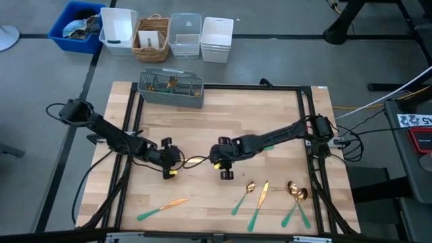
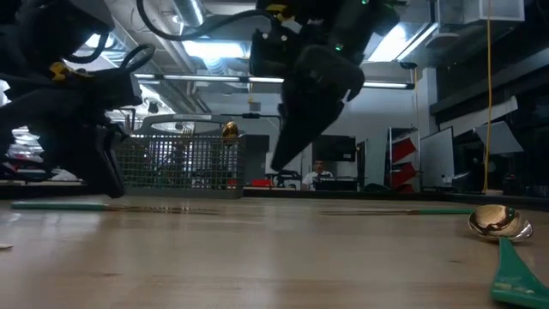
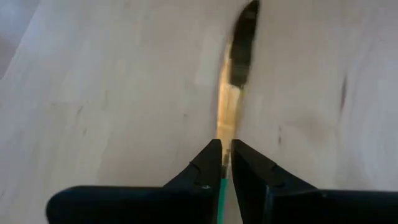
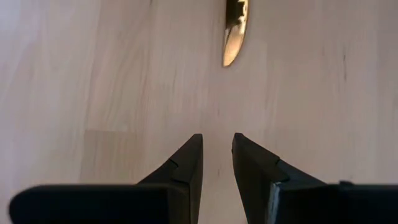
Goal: Sort silverware
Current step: Put the green knife into the gray silverware basket
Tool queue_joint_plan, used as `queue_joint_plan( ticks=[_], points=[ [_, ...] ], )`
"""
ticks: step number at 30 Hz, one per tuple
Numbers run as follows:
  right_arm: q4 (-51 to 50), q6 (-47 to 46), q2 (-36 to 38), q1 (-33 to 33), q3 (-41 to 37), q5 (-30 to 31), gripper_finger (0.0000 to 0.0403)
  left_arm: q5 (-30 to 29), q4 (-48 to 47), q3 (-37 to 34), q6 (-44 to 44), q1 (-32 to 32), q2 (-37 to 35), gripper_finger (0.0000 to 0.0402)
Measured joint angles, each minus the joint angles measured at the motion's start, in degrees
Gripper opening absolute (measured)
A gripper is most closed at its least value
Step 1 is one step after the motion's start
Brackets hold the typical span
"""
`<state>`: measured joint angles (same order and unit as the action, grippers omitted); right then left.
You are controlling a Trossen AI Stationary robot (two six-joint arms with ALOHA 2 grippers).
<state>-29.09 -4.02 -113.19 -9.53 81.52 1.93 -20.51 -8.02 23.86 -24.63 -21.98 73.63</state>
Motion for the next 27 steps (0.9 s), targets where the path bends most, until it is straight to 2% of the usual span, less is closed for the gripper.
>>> queue_joint_plan(
  ticks=[5, 11, 19, 27],
  points=[
    [7.63, 1.30, -0.55, 1.10, 0.04, -2.29, 0.0087, 2.92, -2.23, 0.01, -0.06, 0.00, -0.02, 0.0070],
    [16.27, 1.37, -3.76, 1.48, 0.02, -2.49, 0.0087, 2.68, -5.09, 0.13, -0.45, 0.00, -0.15, 0.0125],
    [19.76, 1.54, -7.83, 1.46, 0.02, -2.46, 0.0087, 1.70, -5.69, 0.11, -0.92, 0.04, -0.15, 0.0125],
    [20.49, 2.94, -8.02, 1.46, 0.02, -2.42, 0.0087, -0.27, -6.53, 0.04, -0.74, 0.86, -0.12, 0.0108]
  ],
)
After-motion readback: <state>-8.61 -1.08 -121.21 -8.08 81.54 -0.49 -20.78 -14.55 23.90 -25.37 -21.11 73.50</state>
